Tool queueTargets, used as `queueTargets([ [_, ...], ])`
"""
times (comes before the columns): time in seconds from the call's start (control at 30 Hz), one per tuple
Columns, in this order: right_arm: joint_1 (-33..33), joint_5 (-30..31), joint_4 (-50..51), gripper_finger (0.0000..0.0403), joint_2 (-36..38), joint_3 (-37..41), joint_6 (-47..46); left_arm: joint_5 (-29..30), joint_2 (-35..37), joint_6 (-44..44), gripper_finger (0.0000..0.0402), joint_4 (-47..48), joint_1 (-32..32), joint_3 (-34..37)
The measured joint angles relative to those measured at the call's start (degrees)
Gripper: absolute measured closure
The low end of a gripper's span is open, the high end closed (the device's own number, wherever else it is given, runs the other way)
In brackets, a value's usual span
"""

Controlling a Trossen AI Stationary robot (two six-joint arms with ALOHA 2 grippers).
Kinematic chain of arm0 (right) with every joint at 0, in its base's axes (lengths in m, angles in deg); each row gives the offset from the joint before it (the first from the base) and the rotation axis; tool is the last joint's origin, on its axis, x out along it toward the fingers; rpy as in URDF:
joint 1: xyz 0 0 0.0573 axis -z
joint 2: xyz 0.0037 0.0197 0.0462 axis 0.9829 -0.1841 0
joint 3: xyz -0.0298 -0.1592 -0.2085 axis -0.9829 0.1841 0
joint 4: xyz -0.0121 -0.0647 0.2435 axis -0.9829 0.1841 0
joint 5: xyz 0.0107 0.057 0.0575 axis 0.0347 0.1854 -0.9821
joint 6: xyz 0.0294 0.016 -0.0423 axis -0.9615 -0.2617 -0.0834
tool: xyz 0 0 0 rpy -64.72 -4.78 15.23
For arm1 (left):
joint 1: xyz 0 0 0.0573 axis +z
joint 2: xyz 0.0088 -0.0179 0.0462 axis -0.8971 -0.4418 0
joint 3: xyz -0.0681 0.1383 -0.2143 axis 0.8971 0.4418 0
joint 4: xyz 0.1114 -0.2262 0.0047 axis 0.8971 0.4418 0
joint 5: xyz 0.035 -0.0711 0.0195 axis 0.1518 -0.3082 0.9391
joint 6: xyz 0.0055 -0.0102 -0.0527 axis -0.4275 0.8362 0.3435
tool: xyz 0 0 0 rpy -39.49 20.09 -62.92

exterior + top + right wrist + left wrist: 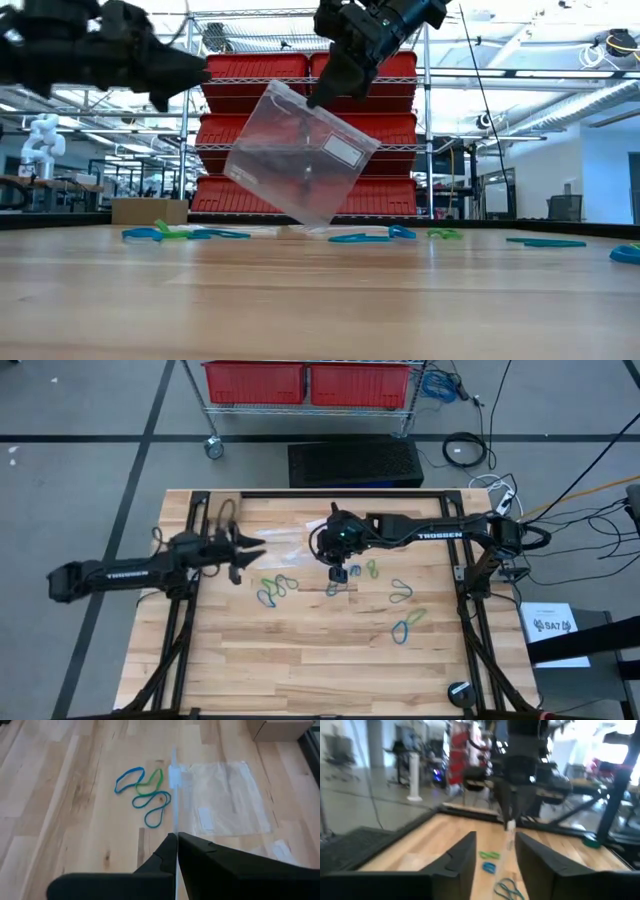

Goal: Sort rubber bands
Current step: Open the right transparent zip bag

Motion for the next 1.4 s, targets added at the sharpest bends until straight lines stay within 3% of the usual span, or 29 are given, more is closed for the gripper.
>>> queueTargets([
  [0.27,-0.1,0.4,-0.4,0.0403,0.0,0.0,0.4,-1.0,-19.5,-6.0,0.0228,4.2,-4.1,-12.4],
  [0.43,0.0,0.4,-0.2,0.0403,0.0,0.0,0.5,-1.3,-26.5,-7.4,0.0228,8.1,-4.7,-18.5],
  [0.77,-0.1,0.6,-0.1,0.0403,0.0,0.0,0.6,-2.7,-30.0,-7.2,0.0247,10.0,-4.7,-21.4],
  [1.1,-0.1,0.5,1.9,0.0403,0.0,0.0,0.5,-3.8,-30.4,-8.9,0.0392,10.7,-4.6,-21.4],
  [1.4,-0.1,0.4,3.3,0.0400,0.2,0.0,0.2,-3.6,-31.1,-9.0,0.0398,10.5,-4.9,-21.4],
])
